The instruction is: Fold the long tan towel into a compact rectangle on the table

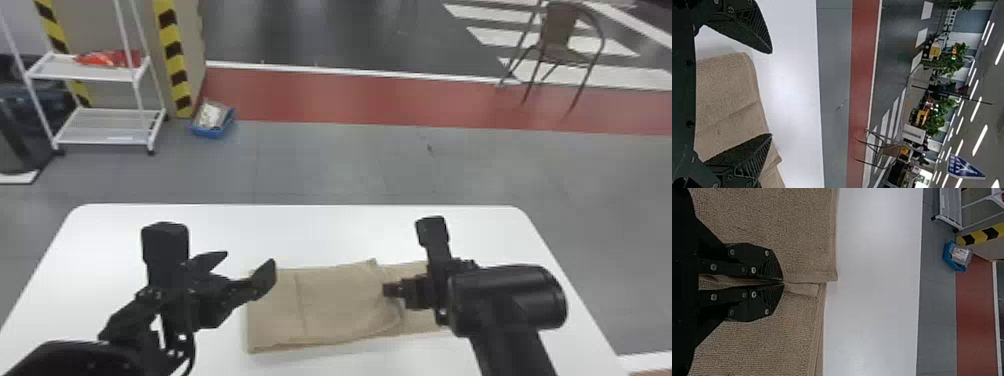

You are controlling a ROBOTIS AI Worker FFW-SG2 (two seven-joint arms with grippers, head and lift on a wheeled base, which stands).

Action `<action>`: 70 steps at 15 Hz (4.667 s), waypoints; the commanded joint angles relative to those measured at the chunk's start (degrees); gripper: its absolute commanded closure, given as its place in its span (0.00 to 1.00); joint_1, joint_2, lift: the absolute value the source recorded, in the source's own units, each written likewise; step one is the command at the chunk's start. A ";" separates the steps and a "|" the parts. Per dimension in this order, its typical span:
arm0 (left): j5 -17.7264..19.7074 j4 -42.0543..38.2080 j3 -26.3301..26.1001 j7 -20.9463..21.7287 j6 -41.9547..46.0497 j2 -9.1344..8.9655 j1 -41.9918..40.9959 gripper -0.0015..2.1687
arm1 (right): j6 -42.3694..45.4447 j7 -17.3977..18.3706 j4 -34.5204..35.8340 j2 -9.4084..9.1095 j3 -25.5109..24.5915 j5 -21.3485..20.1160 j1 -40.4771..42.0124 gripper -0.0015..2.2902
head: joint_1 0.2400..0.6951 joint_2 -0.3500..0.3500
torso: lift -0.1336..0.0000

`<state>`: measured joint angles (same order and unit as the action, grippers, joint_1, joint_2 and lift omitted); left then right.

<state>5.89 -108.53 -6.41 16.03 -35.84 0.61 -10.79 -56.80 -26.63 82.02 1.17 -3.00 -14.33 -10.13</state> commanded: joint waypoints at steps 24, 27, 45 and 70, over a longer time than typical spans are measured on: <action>0.09 3.85 2.37 -0.12 7.23 -0.53 1.74 0.05 | -2.40 -5.89 13.34 0.59 -8.43 6.60 7.06 0.52 | 1.00 0.27 | 1.00; 0.09 4.82 2.90 -0.74 8.63 -0.44 1.74 0.05 | -9.79 -7.21 26.87 0.59 -10.53 11.34 10.93 0.52 | 1.00 0.29 | 1.00; 0.09 3.85 2.20 -0.30 8.81 -0.35 -0.72 0.06 | -4.34 -8.70 19.32 1.91 -19.32 10.82 9.87 0.51 | 1.00 0.15 | 1.00; -0.09 0.43 2.28 -0.21 10.92 -0.17 -5.73 0.07 | -0.82 -14.33 12.72 6.66 -30.84 16.53 7.32 0.51 | 1.00 0.07 | 1.00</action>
<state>5.80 -108.45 -3.77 15.82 -25.52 0.51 -16.58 -64.37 -41.11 101.86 6.74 -33.78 3.81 -2.62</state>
